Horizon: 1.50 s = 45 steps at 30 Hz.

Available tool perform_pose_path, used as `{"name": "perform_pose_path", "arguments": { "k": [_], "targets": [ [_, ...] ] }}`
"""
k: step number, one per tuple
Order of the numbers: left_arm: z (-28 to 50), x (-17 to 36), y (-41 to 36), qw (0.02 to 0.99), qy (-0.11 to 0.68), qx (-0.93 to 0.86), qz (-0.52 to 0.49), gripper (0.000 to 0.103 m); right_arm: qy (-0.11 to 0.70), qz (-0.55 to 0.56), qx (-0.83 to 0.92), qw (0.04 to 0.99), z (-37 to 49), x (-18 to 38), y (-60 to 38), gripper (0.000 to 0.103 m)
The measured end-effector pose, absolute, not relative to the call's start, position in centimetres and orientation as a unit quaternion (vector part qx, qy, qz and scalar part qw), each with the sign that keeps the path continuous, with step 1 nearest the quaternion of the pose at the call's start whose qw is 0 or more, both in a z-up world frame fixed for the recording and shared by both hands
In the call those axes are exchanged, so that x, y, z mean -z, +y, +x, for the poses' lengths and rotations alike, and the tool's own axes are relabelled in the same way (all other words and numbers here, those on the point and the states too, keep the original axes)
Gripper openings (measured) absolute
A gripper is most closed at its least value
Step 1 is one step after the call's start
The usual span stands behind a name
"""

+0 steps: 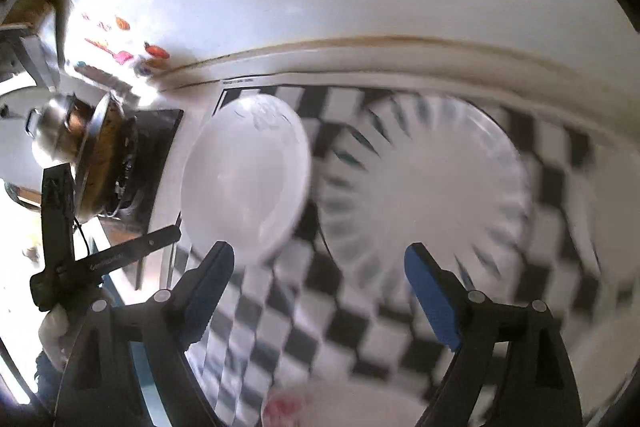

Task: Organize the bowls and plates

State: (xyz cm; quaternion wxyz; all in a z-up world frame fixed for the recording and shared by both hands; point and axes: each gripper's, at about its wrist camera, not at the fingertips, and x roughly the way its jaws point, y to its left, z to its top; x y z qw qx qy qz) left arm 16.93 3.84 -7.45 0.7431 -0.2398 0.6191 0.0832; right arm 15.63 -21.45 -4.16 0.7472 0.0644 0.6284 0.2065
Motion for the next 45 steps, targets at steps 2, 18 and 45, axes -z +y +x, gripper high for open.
{"name": "perform_pose_path", "arguments": {
  "k": [2,18,45],
  "targets": [
    [18.6,8.6,6.4,0.731,0.625,-0.089,-0.261,0.038,0.638,0.043,-0.211,0.740,18.3,5.6,-19.1,0.089],
    [15.8,9.8,8.3,0.710,0.655,-0.073,-0.248,0.036,0.697,-0.038,-0.245,0.673,25.7,14.2,-11.0,0.042],
    [3.2,-1.0,8.1,0.745,0.621,-0.078,-0.233,0.025,0.678,0.008,-0.246,0.692,23.7,7.9,-17.6,0.022]
  ]
}}
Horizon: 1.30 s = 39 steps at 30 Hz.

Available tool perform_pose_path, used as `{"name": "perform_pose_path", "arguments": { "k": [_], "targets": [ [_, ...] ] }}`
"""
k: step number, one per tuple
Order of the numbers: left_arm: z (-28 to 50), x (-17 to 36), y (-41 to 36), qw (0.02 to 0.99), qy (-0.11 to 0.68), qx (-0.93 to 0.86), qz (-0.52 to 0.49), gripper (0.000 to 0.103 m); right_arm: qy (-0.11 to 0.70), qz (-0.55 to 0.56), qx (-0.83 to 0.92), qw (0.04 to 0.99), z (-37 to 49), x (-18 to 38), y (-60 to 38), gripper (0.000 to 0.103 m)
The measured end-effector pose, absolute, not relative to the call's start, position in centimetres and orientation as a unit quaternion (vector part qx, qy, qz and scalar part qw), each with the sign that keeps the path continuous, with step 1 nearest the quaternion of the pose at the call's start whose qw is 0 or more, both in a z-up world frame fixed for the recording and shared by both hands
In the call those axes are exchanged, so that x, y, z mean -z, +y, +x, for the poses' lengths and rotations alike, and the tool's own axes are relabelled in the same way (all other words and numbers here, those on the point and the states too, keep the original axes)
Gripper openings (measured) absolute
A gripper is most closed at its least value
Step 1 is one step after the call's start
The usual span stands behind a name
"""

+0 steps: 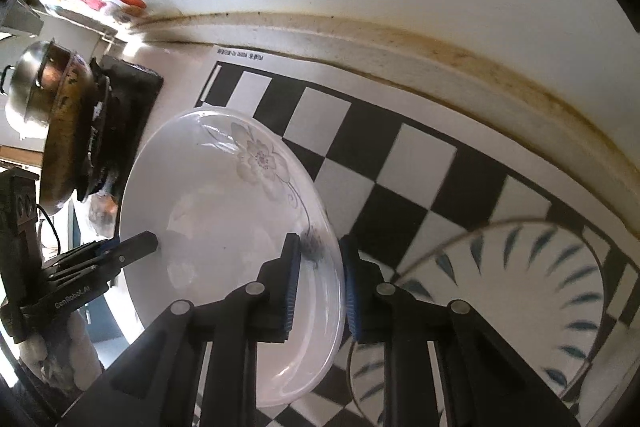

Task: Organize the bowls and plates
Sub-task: 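Lift the two stacked plates with both tools and carry them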

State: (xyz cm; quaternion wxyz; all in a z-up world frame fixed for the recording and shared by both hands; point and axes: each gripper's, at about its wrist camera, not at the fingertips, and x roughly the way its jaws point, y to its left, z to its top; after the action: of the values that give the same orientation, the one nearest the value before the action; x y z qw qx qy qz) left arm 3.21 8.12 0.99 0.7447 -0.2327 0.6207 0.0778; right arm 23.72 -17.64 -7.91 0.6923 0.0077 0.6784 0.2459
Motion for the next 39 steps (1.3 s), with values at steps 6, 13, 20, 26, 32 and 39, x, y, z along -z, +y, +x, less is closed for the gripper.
{"name": "perform_pose_path", "arguments": {
  "k": [6,13,20,26,32,39],
  "targets": [
    [-0.7,-5.8,6.6,0.753,0.617,-0.058,-0.219,0.025,0.664,0.023,-0.235,0.710,20.2,4.9,-20.9,0.022],
    [-6.0,-11.8,1.7,0.760,0.619,-0.027,-0.195,0.025,0.654,0.051,-0.210,0.725,13.8,2.1,-26.5,0.021],
    [-9.5,-16.0,-5.9,0.758,0.632,0.018,-0.163,0.025,0.649,0.091,-0.176,0.735,7.3,1.2,-33.5,0.021],
    [-13.9,-18.6,-10.7,0.753,0.641,0.062,-0.134,0.025,0.648,0.117,-0.147,0.738,1.7,1.5,-37.8,0.021],
    [-18.4,-19.5,-13.8,0.739,0.657,0.093,-0.113,0.025,0.646,0.130,-0.130,0.741,-3.1,2.0,-40.8,0.021],
    [-19.6,-15.6,-14.4,0.719,0.684,0.100,-0.078,0.025,0.657,0.138,-0.124,0.731,-6.9,4.3,-40.7,0.021]
  ]
}}
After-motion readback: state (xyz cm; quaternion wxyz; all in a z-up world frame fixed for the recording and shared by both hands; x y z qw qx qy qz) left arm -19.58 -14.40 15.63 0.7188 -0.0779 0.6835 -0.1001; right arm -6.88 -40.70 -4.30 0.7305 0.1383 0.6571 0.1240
